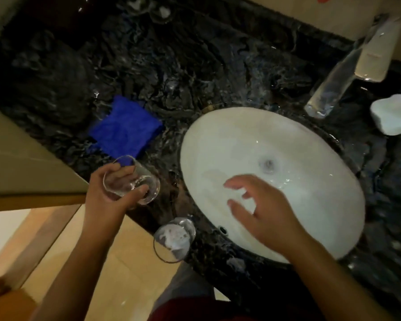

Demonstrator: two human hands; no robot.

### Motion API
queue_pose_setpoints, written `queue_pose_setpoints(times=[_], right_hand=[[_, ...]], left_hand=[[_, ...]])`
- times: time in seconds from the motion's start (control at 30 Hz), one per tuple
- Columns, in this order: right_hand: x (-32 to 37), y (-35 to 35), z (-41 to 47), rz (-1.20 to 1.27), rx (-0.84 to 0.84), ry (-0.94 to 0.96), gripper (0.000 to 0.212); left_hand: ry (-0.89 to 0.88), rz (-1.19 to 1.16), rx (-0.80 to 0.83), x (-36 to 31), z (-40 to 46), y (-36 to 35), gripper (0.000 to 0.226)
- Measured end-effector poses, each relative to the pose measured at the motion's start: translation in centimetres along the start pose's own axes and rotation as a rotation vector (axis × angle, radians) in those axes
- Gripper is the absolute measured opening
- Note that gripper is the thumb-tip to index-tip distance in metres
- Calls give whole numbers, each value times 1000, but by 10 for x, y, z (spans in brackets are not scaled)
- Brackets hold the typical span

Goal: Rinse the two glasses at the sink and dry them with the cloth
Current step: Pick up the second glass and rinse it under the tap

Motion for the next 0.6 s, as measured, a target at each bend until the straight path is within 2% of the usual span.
queue_pose_setpoints(times=[0.1, 0.17, 0.23, 0.43, 0.6], right_hand=[[16, -47, -8, 59, 215, 20, 51], [24, -69, -9, 72, 344, 31, 73], [31, -82, -9, 84, 405, 54, 87], [37, -95, 0, 26, 497, 80, 93], [40, -93, 3, 14, 514, 33, 81]], left_hand=[[36, -13, -42, 19, 7, 27, 86], [14, 27, -77, 25, 8, 40, 83], [-24, 73, -99, 29, 8, 47, 75], [-86, 133, -73, 49, 20, 63, 76], [-132, 144, 27, 53, 23, 62, 86]])
Point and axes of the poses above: each hand's wrist, its own z-axis towards the middle knuckle, its own y-axis out of the back of the hand, x = y × z, the point moved 2 cm from there along z, towards the middle knuckle, and after that the axes turned 12 degrees about y, right-handed, at the moved point
